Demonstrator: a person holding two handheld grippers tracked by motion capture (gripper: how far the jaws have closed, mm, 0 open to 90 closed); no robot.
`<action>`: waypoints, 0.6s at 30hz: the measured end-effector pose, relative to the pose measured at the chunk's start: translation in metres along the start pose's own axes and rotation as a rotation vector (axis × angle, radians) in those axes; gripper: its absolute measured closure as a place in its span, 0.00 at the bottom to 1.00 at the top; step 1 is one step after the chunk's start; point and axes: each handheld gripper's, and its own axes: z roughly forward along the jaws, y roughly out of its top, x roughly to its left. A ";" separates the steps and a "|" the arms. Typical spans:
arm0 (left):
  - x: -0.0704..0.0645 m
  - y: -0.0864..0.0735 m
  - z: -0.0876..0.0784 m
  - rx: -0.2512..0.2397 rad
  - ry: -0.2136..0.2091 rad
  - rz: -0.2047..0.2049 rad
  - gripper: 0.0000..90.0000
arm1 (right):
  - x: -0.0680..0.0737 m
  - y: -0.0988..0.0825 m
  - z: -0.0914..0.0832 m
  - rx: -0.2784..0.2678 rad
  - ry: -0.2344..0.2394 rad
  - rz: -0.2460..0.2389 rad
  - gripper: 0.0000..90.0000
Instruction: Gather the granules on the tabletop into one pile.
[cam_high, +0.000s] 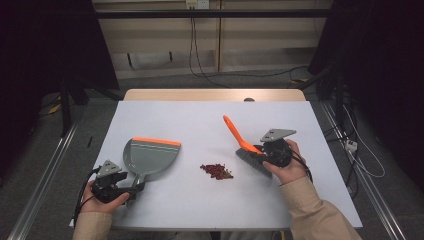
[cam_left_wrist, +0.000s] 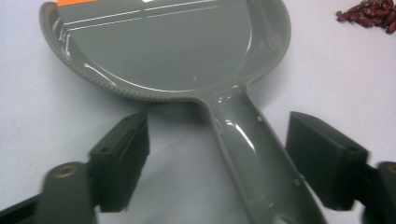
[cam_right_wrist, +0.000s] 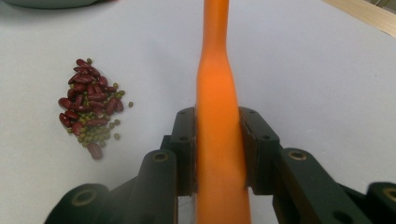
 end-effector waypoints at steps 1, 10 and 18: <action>0.000 0.001 0.001 0.003 0.003 -0.003 0.29 | 0.000 0.000 0.000 -0.002 -0.002 -0.003 0.78; 0.001 0.008 0.012 0.037 0.003 0.013 0.47 | 0.002 0.001 0.001 0.003 -0.012 -0.015 0.78; 0.003 0.012 0.020 0.075 0.004 0.033 0.62 | 0.003 0.000 0.001 0.002 -0.014 -0.022 0.78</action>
